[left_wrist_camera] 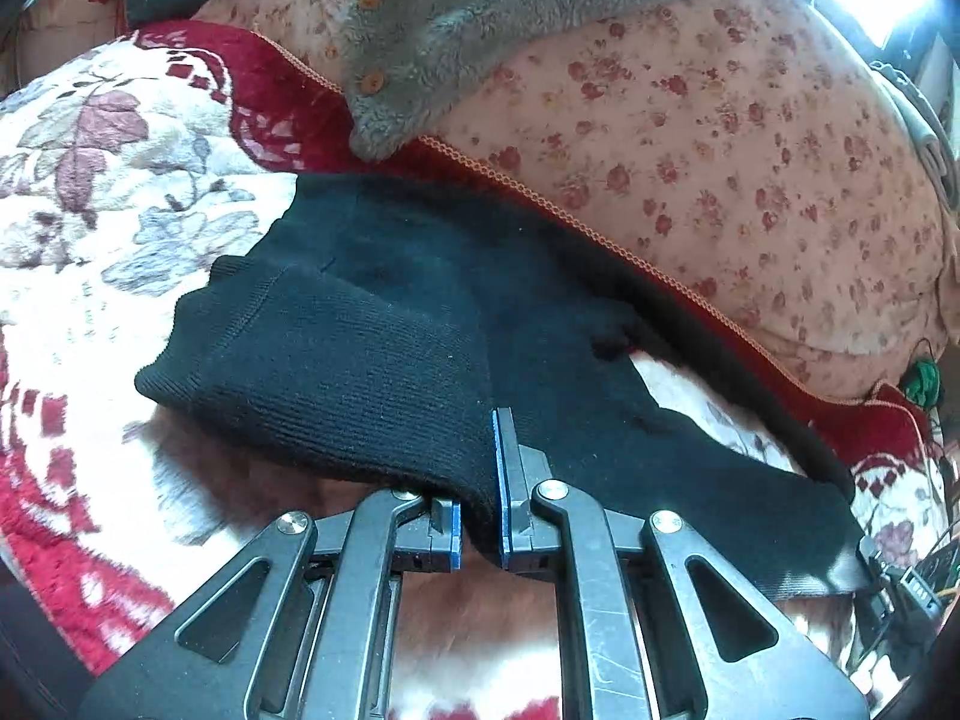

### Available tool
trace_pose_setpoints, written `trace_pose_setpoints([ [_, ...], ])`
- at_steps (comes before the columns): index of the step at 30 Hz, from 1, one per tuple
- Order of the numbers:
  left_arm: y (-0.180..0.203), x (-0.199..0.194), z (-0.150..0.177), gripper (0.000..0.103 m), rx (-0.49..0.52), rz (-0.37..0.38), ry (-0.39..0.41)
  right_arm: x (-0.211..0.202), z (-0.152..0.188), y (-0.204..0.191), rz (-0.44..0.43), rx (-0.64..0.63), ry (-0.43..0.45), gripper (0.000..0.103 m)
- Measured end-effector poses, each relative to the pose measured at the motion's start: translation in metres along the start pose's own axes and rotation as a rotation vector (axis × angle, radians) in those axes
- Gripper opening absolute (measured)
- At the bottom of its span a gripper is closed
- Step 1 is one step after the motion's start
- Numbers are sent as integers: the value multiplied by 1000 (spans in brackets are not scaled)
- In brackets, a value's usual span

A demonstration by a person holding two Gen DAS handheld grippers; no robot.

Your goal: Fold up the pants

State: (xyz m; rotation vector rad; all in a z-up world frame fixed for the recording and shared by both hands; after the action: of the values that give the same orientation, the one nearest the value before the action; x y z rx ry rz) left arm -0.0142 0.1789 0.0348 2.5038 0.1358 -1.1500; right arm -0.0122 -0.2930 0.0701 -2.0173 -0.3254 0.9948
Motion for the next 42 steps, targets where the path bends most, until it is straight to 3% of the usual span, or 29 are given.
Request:
trace_pose_setpoints([
  [8, -34, -35, 36, 7, 14, -17, -42, -31, 40, -10, -21, -10, -76, 6],
  [12, -47, -35, 53, 8, 10, -26, -62, -38, 64, -6, 7, -12, -115, 6],
  [14, -52, -31, 59, 10, -8, -30, -80, -41, 68, 9, 76, 34, -97, 9],
  [16, -58, -36, 62, 19, -19, -26, -75, -45, 68, 27, 131, 106, -90, 11],
  [17, -61, -41, 62, 23, -22, -24, -62, -48, 67, 31, 121, 125, -83, 11],
  [20, -76, -55, 58, 30, -37, -47, -28, -65, 60, 27, 236, 63, -61, 15],
  [22, -91, -59, 55, 30, -60, -96, -18, -73, 56, 24, 320, 26, -56, 22],
  [25, -122, -64, 49, 30, -116, -256, 4, -89, 48, 19, 418, -4, -51, 28],
  [29, -147, -81, 42, 30, -171, -280, 23, -120, 34, 13, 544, -46, 14, 29],
  [32, -134, -93, 32, 30, -144, -252, 55, -133, 21, 3, 512, -65, 51, 29],
  [34, -116, -95, 25, 30, -106, -216, 56, -127, 13, -9, 435, -81, 52, 34],
  [35, -104, -93, 21, 30, -85, -194, 49, -119, 10, -15, 392, -92, 39, 37],
  [37, -80, -84, 14, 43, -42, -141, 32, -98, 4, -25, 317, -107, 8, 39],
  [39, -61, -75, 8, 50, -7, -90, 11, -70, 0, -34, 246, -122, -40, 39],
  [42, -23, -52, -1, 50, 66, -4, -47, -23, -2, -47, 203, -167, -121, 41],
])
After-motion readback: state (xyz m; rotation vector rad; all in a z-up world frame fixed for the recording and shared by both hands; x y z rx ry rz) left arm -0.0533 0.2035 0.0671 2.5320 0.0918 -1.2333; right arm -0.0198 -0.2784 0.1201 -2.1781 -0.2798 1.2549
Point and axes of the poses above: each gripper's, at about its wrist camera, not at the fingertips, and x roughly the way its jaws point, y to its right, z to its underside, the point moved 2 cm from there along x, roughly the way its jaws point
